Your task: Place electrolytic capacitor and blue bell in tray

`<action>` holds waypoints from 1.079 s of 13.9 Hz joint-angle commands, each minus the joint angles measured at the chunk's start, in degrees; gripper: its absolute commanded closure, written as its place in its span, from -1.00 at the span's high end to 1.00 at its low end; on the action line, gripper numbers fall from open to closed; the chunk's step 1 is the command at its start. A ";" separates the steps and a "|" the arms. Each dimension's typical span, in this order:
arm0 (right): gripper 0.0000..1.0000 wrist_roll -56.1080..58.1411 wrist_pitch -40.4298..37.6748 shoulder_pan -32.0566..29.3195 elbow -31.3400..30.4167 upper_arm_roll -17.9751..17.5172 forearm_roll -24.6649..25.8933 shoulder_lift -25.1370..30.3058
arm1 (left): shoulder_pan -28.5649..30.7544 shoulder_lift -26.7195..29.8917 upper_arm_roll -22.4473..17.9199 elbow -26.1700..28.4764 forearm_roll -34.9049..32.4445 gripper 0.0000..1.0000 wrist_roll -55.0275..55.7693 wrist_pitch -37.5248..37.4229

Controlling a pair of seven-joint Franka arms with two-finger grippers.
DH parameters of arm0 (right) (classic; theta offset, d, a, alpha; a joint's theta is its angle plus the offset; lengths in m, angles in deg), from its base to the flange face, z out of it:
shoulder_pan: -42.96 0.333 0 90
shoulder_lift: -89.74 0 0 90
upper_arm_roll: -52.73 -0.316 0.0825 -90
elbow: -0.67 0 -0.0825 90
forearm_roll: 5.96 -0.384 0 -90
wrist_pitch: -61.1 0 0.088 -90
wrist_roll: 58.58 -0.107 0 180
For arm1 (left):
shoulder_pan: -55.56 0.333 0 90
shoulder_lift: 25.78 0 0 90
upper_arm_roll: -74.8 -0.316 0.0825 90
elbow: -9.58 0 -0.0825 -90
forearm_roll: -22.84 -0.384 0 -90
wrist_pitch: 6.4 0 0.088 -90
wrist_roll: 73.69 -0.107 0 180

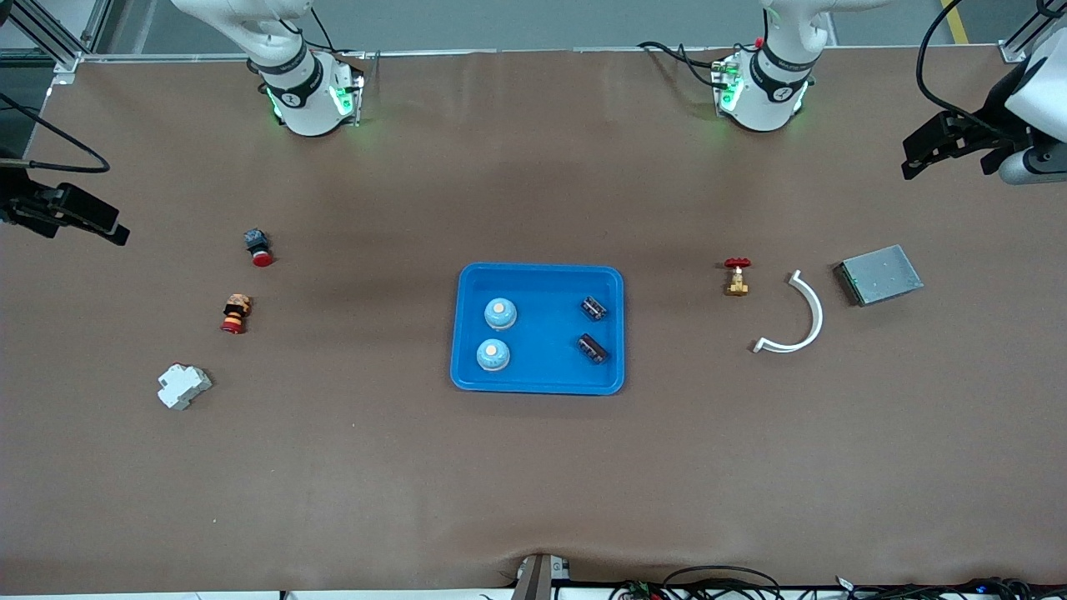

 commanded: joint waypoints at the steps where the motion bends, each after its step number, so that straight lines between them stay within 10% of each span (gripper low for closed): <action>1: 1.00 1.03 0.28 -1.08 -1.50 -0.56 -0.73 1.82 | 0.45 -0.54 0.27 -0.67 -0.16 1.00 -0.75 0.28; 15: 1.00 1.03 0.55 -1.26 -1.14 -0.38 -0.56 1.82 | 0.63 -1.16 -0.26 -1.46 -0.16 1.00 -0.75 0.37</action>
